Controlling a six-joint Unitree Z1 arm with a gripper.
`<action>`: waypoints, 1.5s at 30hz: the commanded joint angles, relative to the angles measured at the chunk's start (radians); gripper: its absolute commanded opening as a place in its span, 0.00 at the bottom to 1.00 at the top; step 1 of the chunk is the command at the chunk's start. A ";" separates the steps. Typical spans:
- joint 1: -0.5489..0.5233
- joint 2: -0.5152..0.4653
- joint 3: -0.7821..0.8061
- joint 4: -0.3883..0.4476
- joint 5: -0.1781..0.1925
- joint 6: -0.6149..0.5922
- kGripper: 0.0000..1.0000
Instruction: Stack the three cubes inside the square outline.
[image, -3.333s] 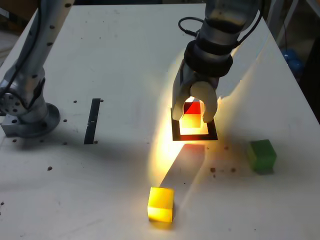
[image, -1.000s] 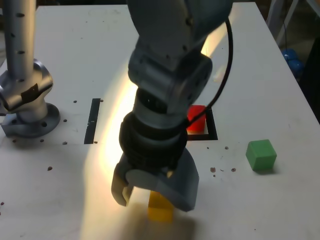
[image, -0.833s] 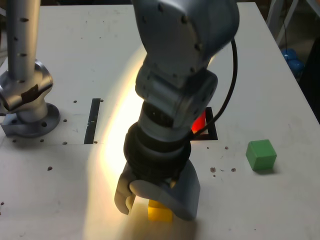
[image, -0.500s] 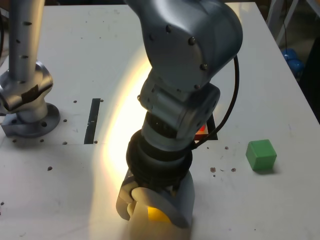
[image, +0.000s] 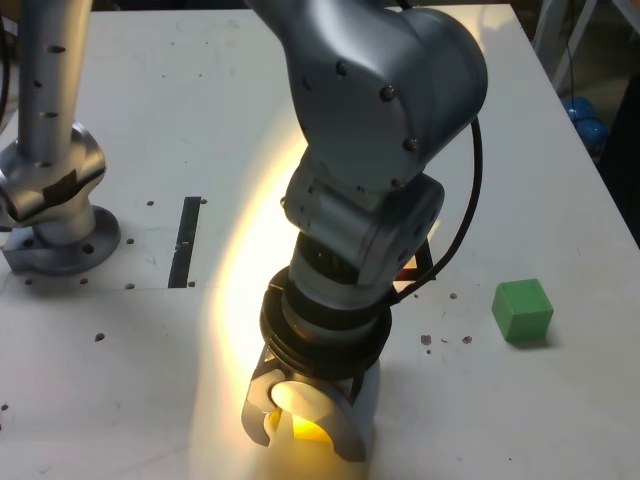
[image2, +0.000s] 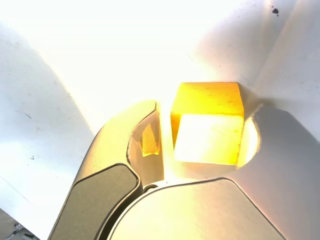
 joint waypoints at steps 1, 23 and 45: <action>-0.001 0.006 0.002 -0.001 -0.001 -0.001 0.35; 0.105 -0.127 -0.013 0.158 0.109 0.085 0.35; 0.468 -0.149 -0.114 0.231 0.173 0.391 0.35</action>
